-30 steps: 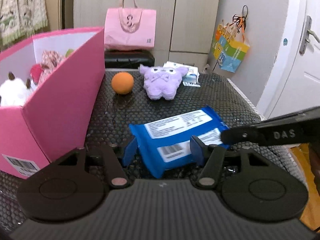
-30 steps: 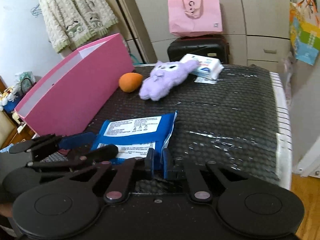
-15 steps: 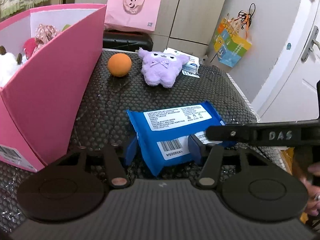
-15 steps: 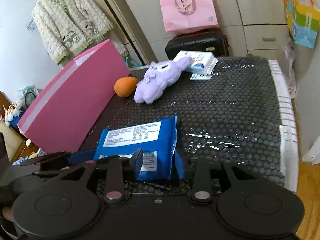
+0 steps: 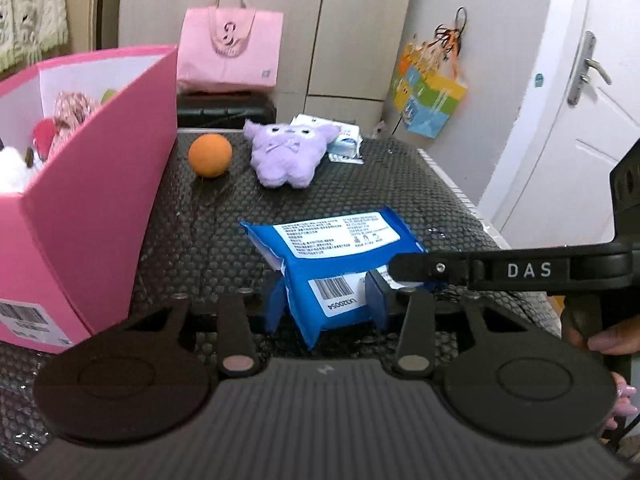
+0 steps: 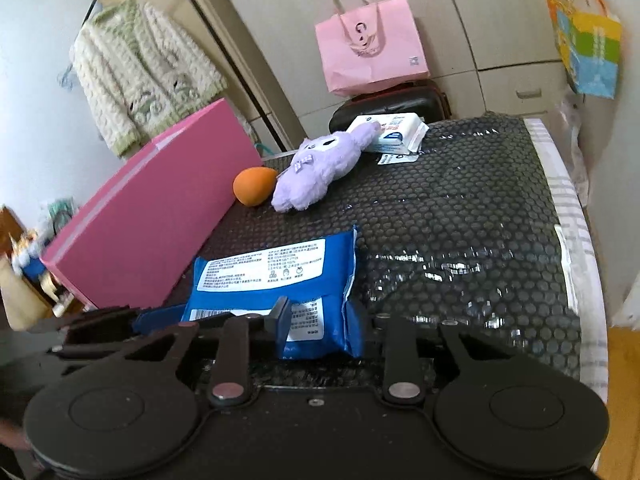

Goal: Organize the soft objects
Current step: 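Close the left tool on the edge of the blue wipes packet, then lift the blue packet with the left tool and carry it over the box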

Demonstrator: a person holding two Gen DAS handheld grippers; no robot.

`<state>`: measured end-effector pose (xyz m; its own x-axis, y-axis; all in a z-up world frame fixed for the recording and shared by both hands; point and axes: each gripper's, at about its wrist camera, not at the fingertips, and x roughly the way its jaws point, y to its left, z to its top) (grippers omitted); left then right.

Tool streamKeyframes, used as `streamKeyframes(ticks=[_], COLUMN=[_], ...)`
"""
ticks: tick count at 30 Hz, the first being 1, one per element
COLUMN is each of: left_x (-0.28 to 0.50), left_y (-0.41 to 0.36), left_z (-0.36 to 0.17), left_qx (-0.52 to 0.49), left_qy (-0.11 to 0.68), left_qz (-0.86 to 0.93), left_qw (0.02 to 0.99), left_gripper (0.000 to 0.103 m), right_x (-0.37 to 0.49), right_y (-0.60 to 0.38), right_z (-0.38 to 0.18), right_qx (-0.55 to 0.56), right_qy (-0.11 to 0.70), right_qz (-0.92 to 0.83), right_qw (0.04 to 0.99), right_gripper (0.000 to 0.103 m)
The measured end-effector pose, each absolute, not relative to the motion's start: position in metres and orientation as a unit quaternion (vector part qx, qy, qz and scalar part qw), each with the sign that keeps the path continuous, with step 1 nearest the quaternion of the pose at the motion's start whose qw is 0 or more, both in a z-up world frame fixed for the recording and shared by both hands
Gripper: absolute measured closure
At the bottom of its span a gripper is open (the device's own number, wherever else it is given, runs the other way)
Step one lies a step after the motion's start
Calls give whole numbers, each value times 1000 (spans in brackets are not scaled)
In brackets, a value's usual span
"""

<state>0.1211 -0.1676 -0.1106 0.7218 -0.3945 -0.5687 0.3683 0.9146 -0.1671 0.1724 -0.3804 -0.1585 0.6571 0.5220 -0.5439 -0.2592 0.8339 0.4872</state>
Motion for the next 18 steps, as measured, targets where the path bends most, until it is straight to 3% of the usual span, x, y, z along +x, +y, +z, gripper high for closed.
streamKeyframes(ticks=[18], left_x=[95], left_y=[-120], left_z=[-82], left_qx=[-3], left_qy=[386], left_qz=[-284], left_qw=[878], left_gripper=[64], right_x=[109], right_y=[-342], right_z=[-126], right_qx=[169], right_qy=[413], right_qz=[212], right_qw=[869], right_gripper=[63])
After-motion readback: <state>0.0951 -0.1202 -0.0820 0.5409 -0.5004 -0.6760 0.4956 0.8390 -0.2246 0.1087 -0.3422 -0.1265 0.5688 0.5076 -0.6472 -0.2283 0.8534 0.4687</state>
